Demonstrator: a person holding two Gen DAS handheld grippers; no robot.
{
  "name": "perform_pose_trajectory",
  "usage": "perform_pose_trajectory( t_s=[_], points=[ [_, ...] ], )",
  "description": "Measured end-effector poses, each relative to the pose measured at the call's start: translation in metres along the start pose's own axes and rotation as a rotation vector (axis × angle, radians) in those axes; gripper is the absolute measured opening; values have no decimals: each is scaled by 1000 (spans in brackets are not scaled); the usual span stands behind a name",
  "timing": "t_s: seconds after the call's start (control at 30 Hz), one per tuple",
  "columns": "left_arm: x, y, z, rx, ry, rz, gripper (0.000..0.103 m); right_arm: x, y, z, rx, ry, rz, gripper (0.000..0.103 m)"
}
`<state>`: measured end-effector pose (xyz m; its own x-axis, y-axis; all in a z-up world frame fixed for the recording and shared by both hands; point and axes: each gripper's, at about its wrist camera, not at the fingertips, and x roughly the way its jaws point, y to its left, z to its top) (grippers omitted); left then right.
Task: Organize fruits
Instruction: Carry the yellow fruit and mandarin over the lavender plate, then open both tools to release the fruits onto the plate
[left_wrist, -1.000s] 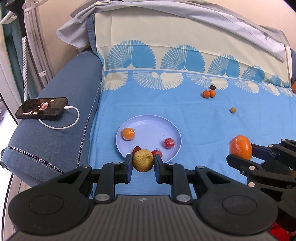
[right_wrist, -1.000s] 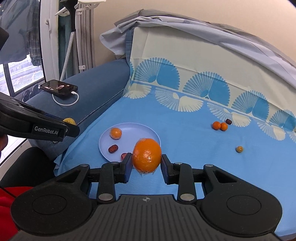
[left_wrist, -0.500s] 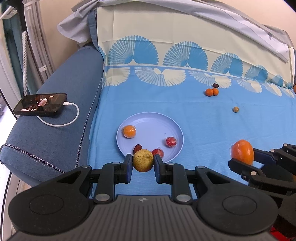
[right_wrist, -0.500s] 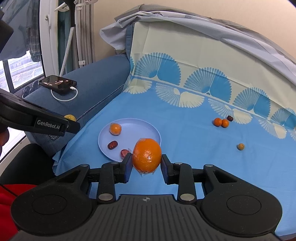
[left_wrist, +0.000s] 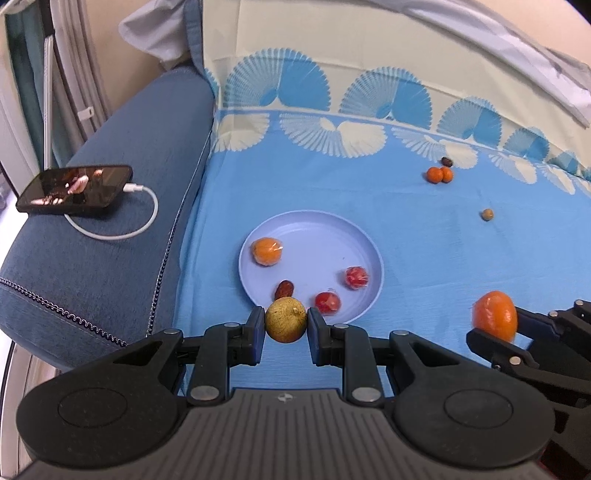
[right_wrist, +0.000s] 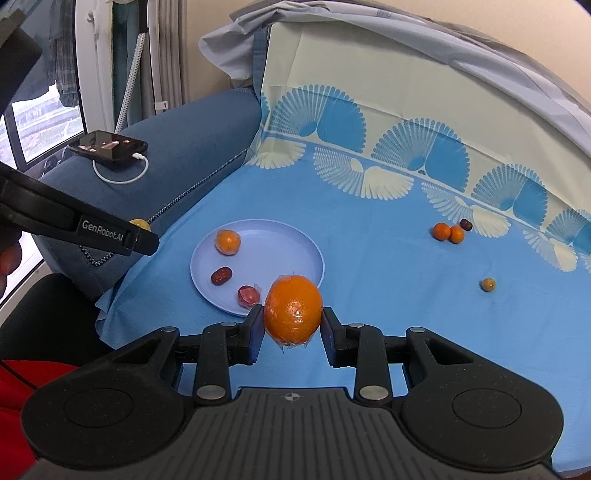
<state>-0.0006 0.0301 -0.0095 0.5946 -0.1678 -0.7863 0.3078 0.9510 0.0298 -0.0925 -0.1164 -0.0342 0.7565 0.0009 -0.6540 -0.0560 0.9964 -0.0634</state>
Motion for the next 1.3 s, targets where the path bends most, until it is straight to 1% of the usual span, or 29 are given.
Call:
perform_pose_trajectory(
  t_s=[0.27,0.6,0.73,1.1,1.23,1.27,1.3],
  points=[
    [35,11,19,-17,37,17,26,32,2,11,0,33,7,34],
    [89,18,48,-31,87,35,26,91,-1,24,15,97,22,34],
    [113,19,57,-31,109,31,26,116,-1,26,25,125,34,34],
    [175,6,68,30,162,42,26,179,3,34,11,178,75,34],
    [190,1,71,51,165,48,27,195,7,38,0,190,94,35],
    [191,1,73,56,163,44,29,198,8,40,-3,193,103,35],
    [190,0,75,61,158,39,46,200,8,43,-3,193,110,42]
  ],
)
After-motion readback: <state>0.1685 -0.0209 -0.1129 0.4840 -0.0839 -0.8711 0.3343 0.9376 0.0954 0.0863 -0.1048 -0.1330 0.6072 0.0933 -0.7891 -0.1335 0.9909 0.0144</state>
